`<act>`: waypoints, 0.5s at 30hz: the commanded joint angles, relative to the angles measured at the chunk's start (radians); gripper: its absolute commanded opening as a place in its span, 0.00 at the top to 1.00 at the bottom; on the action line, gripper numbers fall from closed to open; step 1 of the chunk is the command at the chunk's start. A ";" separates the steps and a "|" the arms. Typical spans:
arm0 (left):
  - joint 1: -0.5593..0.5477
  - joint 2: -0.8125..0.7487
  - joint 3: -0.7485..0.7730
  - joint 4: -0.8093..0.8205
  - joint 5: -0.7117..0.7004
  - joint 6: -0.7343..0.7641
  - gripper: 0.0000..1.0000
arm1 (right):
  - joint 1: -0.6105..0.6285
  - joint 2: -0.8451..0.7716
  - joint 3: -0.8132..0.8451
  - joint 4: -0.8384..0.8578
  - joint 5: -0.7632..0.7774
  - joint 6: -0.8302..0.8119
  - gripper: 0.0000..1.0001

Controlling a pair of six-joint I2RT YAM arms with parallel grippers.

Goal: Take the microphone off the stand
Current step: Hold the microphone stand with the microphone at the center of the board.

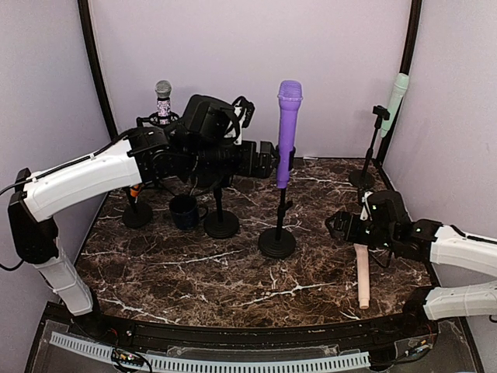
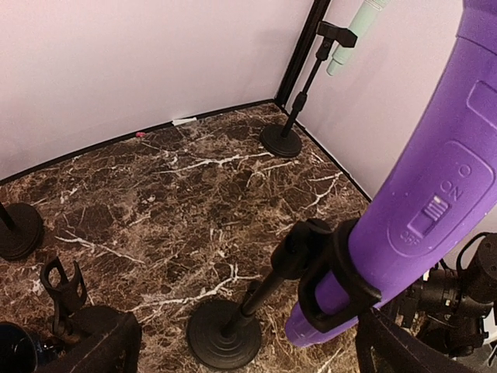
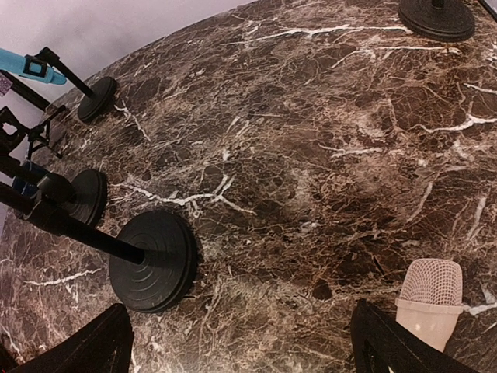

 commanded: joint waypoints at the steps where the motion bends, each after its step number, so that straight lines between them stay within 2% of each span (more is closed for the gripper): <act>1: -0.004 0.046 0.074 -0.036 -0.119 0.027 0.01 | -0.017 0.005 -0.018 0.085 -0.061 -0.019 0.02; 4: -0.004 0.085 0.112 -0.055 -0.146 0.039 0.01 | -0.025 0.009 -0.035 0.102 -0.077 -0.019 0.01; 7: -0.004 0.105 0.139 -0.027 -0.090 0.045 0.01 | -0.032 0.018 -0.050 0.116 -0.092 -0.017 0.01; 10: -0.006 0.107 0.138 0.018 -0.037 0.041 0.01 | -0.037 0.027 -0.055 0.124 -0.105 -0.016 0.01; 15: -0.007 0.071 0.106 0.000 -0.064 0.051 0.01 | -0.037 0.033 -0.045 0.167 -0.137 -0.040 0.01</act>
